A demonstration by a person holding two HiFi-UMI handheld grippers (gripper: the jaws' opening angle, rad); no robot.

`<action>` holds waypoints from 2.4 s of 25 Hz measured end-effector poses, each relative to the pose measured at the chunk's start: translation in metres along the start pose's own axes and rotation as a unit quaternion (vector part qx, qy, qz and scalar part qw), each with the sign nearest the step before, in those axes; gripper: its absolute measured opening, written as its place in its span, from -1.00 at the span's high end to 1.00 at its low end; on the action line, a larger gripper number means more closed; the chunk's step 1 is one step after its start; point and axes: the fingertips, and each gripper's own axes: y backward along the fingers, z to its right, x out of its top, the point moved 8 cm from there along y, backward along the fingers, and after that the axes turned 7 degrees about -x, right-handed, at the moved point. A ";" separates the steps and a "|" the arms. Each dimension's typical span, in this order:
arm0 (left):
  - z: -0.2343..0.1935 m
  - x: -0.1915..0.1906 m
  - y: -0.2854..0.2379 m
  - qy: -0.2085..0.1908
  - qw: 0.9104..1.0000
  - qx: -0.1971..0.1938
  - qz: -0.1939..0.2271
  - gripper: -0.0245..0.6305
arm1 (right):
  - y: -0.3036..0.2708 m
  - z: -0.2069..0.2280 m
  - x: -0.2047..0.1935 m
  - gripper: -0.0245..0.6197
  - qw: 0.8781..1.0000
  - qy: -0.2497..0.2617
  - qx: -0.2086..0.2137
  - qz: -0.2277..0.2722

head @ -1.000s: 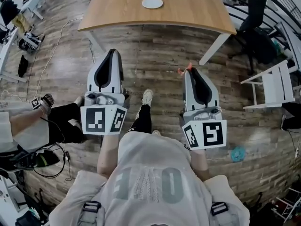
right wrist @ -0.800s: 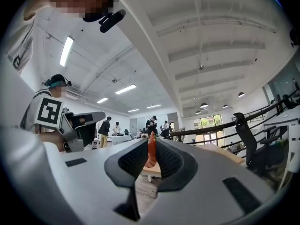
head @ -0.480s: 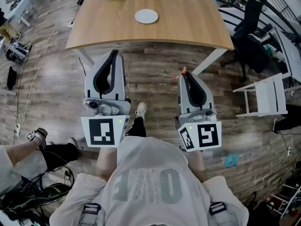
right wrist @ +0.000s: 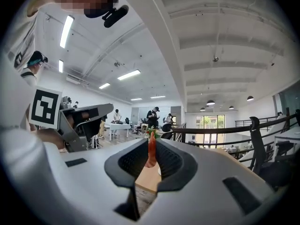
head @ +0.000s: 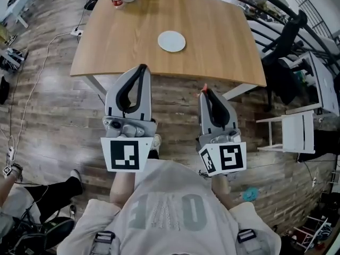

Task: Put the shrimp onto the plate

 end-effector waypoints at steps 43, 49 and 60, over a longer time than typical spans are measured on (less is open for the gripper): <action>-0.150 -0.163 -0.328 -0.006 0.995 0.054 -0.082 0.90 | -0.385 0.160 -0.045 0.74 0.995 -0.028 0.082 -0.057; -0.153 -0.167 -0.346 -0.004 0.997 0.024 -0.076 0.90 | -0.391 0.152 -0.047 0.74 0.992 -0.043 0.090 -0.073; -0.163 -0.177 -0.350 0.023 0.998 0.002 -0.065 0.90 | -0.417 0.115 -0.064 0.74 0.980 -0.039 0.151 -0.125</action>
